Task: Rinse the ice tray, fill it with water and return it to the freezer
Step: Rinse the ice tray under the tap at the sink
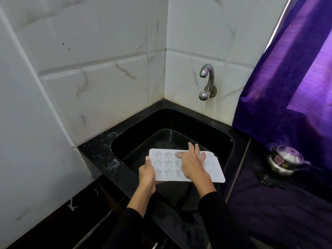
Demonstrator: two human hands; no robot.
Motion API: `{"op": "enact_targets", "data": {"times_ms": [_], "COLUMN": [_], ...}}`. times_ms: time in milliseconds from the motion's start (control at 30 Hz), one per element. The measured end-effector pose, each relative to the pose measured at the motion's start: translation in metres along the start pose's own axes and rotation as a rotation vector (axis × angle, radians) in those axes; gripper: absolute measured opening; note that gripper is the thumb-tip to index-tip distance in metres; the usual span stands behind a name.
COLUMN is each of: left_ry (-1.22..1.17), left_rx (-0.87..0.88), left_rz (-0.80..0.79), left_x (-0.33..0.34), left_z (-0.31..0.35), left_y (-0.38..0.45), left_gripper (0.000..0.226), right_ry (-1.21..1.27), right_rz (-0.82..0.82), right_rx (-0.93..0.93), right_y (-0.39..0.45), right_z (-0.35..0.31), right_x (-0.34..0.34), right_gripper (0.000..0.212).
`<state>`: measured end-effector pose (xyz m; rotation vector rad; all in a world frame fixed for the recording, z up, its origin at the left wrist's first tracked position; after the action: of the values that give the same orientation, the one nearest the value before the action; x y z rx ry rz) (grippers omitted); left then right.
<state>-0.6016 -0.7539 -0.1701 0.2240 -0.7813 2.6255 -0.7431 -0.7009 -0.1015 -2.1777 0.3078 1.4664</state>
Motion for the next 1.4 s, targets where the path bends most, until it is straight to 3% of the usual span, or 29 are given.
{"op": "enact_targets", "data": {"times_ms": [500, 933, 1100, 1400], "left_ry": [-0.021, 0.001, 0.003, -0.004], "left_rx": [0.009, 0.014, -0.009, -0.013], "left_rz": [0.023, 0.023, 0.026, 0.037], "left_x": [-0.003, -0.002, -0.001, 0.000], "left_z": [-0.002, -0.006, -0.009, -0.012], "left_y": [-0.002, 0.004, 0.006, 0.010], "left_gripper": [0.041, 0.043, 0.043, 0.046], "right_ry": [-0.027, -0.022, 0.055, -0.088], "right_rz": [-0.016, -0.027, 0.052, -0.055], "right_rx": [0.006, 0.008, -0.022, -0.096], "right_y": [0.000, 0.001, 0.001, 0.006], "right_z": [-0.003, 0.001, -0.003, -0.024], "right_x": [0.003, 0.002, -0.004, 0.010], "right_gripper": [0.064, 0.066, 0.057, 0.071]}}
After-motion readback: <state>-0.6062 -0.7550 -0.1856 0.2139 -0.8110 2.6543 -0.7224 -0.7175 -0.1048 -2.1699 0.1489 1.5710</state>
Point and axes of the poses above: each hand's wrist, its own y-axis towards the middle knuckle, its own x-axis out of the palm, z = x × y, the point moved 8 cm from there along y, towards the middle knuckle, and after that the axes turned 11 degrees about -z, right-handed, at the moved point
